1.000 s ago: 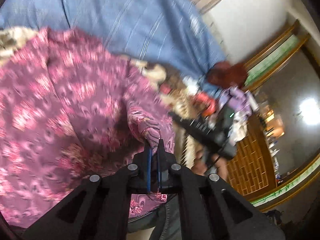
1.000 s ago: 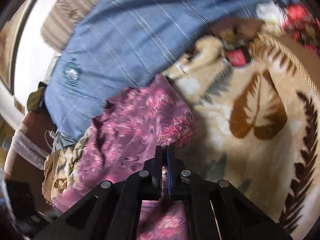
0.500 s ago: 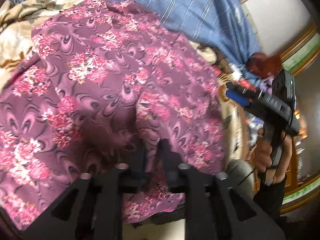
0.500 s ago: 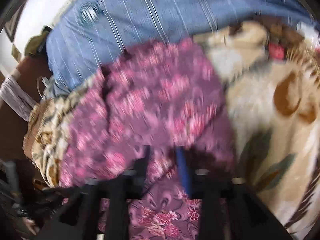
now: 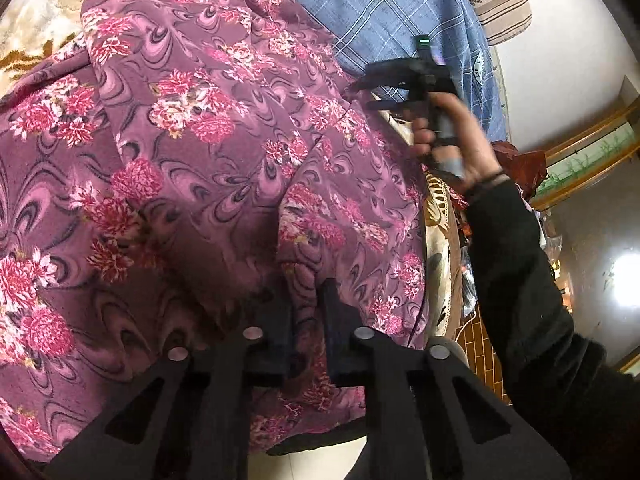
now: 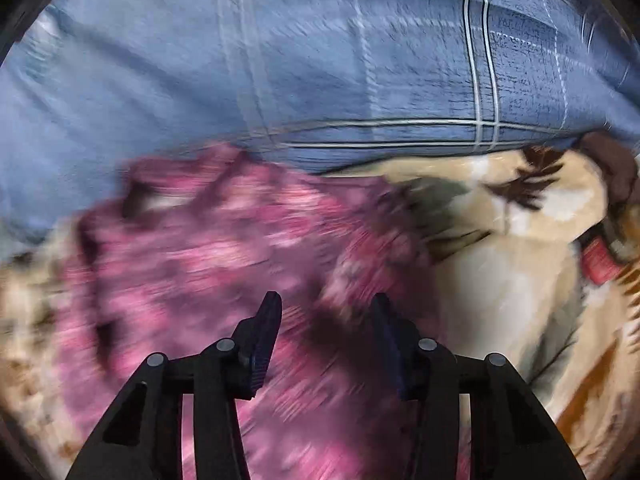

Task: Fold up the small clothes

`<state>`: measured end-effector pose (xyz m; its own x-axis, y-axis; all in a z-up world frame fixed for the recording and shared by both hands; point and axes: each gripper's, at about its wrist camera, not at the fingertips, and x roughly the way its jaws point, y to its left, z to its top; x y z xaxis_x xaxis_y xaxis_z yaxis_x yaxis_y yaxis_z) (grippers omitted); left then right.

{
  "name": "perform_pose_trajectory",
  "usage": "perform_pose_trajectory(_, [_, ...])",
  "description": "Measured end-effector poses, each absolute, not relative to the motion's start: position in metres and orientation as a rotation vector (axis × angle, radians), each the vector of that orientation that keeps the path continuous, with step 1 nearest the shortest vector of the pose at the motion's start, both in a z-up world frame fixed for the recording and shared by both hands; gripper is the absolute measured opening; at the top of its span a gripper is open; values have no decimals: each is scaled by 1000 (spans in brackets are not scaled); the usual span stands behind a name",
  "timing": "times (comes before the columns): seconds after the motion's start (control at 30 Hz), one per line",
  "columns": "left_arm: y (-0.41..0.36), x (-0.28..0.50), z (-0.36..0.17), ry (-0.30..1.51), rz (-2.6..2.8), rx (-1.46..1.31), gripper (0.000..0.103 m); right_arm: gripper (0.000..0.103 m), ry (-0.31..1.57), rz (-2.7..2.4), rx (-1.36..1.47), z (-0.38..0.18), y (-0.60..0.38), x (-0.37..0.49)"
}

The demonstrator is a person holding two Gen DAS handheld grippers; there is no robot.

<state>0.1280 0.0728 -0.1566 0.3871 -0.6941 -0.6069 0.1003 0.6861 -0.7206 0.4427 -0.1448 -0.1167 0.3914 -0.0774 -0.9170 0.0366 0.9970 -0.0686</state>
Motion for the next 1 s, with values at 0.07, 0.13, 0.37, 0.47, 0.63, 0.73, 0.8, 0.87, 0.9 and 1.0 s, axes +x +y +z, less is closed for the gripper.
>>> perform_pose_trajectory(0.07, [77,123,-152,1052,-565,-654,5,8,1187,-132,-85,-131,-144,446])
perform_pose_trajectory(0.13, [84,117,-142,1013,-594,-667,5,2,1151,-138,-66,-124,-144,438])
perform_pose_trajectory(0.37, [117,119,-125,970,-487,-634,6,2,1026,-77,-75,-84,-121,424])
perform_pose_trajectory(0.47, [124,129,-158,1101,-403,-681,8,4,1115,-17,-141,-114,-106,440])
perform_pose_trajectory(0.63, [137,122,-148,1030,-404,-720,32,33,944,110,-60,-55,-111,358])
perform_pose_trajectory(0.73, [136,122,-146,1020,-408,-700,34,63,845,164,2,-21,-133,274])
perform_pose_trajectory(0.8, [135,124,-148,1032,-405,-701,34,63,845,170,51,-23,-151,244])
perform_pose_trajectory(0.87, [134,122,-148,1033,-393,-698,34,63,896,168,147,-39,-164,219])
perform_pose_trajectory(0.9, [134,121,-149,1030,-389,-693,35,62,926,166,192,-54,-170,216])
perform_pose_trajectory(1.0, [130,116,-154,1037,-396,-676,35,50,1025,173,311,-99,-178,214])
